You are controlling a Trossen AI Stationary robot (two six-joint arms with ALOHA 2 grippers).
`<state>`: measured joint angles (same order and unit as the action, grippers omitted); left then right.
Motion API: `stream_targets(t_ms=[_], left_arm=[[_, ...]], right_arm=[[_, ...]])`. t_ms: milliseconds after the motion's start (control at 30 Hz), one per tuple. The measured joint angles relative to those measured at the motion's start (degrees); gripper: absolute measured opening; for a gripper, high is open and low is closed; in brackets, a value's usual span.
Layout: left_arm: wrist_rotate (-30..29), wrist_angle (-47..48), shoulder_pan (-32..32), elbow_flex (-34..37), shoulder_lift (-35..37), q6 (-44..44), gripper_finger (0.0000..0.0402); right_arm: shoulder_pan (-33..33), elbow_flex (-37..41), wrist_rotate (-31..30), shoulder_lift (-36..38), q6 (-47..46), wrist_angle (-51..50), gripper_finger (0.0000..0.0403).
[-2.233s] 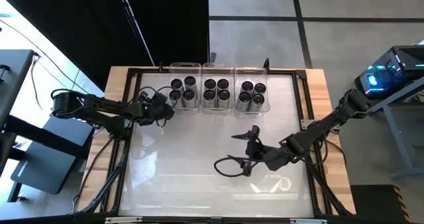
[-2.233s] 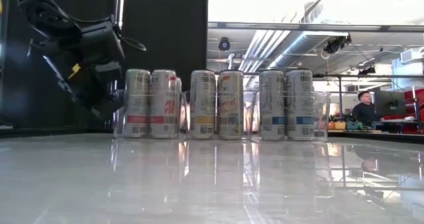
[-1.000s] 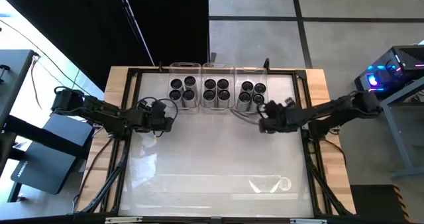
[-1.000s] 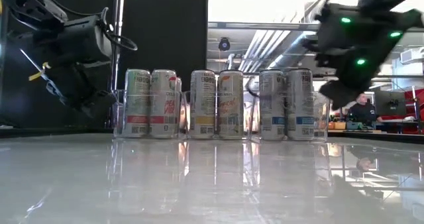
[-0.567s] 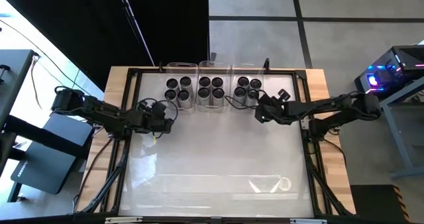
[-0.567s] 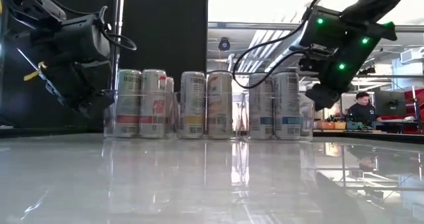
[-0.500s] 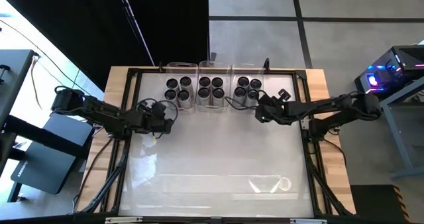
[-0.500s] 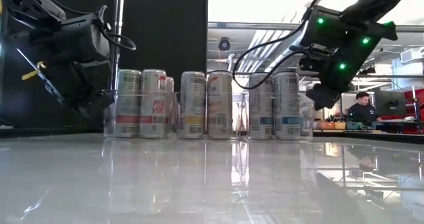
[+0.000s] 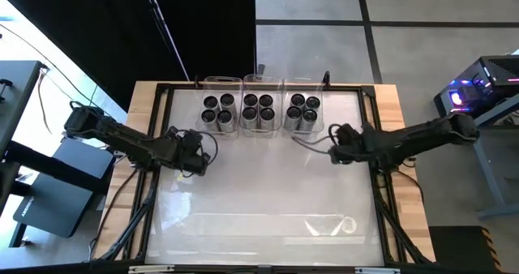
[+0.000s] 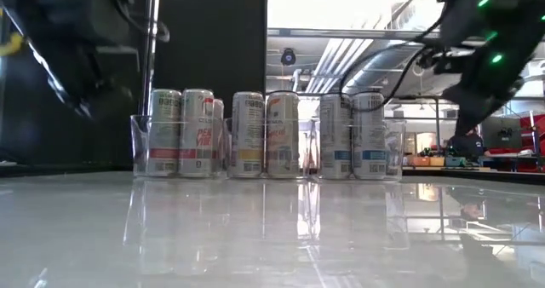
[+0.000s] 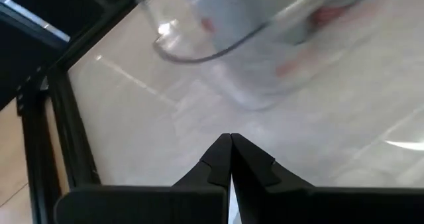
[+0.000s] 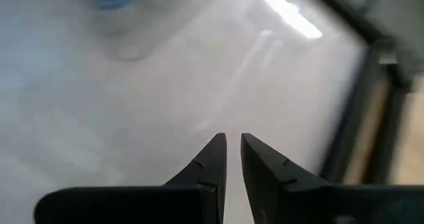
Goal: Sort soda cans
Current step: Return to Home Position
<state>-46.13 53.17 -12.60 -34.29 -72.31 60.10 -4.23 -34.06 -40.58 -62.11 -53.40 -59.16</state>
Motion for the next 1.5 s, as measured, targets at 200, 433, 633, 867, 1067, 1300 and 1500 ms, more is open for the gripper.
stream_targets(t_ms=[200, 433, 633, 867, 1067, 1300, 1500], left_arm=[[0.5, 2.0, -9.9, -5.2, 0.4, 1.0, 0.0], [-7.1, -21.7, -24.0, -1.9, 2.9, -10.3, 0.0], [7.9, -60.0, -19.3, 7.6, 10.9, -39.6, 0.0], [17.0, -64.9, -5.3, 11.8, 26.9, -54.8, 0.0], [23.7, -52.0, 1.7, 12.0, 41.5, -54.9, 0.0], [26.8, -38.4, 4.8, 12.0, 56.1, -53.7, 0.0], [29.8, -33.5, 6.5, 12.0, 65.6, -53.4, 0.0]], right_arm=[[-15.4, 0.0, 7.1, 6.7, -3.1, 2.0, 0.0039], [-34.5, 0.5, 3.8, 8.5, 5.9, 21.0, 0.0039], [-42.7, 2.8, -7.6, 15.5, 17.9, 30.9, 0.0021], [-43.6, 8.4, -8.8, 35.0, 22.2, 34.0, 0.0003], [-41.9, 16.4, -8.1, 50.2, 36.1, 47.2, 0.0001], [-35.3, 24.4, 3.2, 62.1, 49.0, 59.9, 0.0], [-27.6, 25.7, 10.2, 62.0, 51.8, 62.2, 0.0]])
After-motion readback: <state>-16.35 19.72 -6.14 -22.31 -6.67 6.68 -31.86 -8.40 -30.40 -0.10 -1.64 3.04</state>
